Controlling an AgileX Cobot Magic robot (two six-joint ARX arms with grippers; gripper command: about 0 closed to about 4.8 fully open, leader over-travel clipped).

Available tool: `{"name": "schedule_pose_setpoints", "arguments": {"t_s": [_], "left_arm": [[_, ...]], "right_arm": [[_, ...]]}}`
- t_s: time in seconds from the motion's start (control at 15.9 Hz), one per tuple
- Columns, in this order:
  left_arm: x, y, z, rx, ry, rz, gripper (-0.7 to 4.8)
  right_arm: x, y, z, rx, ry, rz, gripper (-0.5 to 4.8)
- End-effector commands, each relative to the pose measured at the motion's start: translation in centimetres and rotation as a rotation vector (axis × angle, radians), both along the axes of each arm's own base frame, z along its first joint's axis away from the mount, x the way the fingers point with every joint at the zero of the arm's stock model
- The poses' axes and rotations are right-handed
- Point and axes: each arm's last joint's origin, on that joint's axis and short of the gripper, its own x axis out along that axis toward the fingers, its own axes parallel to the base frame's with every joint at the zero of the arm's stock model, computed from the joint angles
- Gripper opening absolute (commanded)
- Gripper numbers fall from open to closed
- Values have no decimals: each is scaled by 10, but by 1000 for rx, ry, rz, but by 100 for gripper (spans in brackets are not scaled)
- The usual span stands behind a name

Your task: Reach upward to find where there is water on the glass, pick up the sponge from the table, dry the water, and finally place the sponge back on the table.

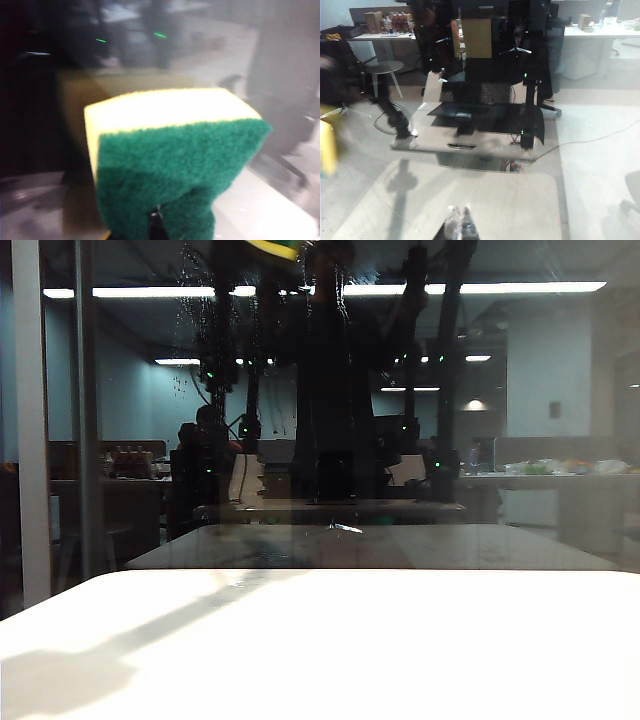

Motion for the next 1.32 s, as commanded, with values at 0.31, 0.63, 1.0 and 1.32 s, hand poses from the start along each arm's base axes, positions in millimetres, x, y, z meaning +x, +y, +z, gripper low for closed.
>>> {"name": "schedule_pose_setpoints", "arguments": {"t_s": [0.31,0.63,1.0,1.32], "left_arm": [[-30,114,47,-21,-89,294,-6],[-35,154,47,-55,-43,335,-6],[-44,112,52,-96,-31,102,-6],[-92,40,73,-89,-65,-155,-6]], "right_arm": [[-4,0,3,-2,-19,1,-5],[-4,0,3,-2,-19,1,-5],[-5,0,3,-2,-22,1,-5],[-17,0,7,-2,-39,1,-5]]}}
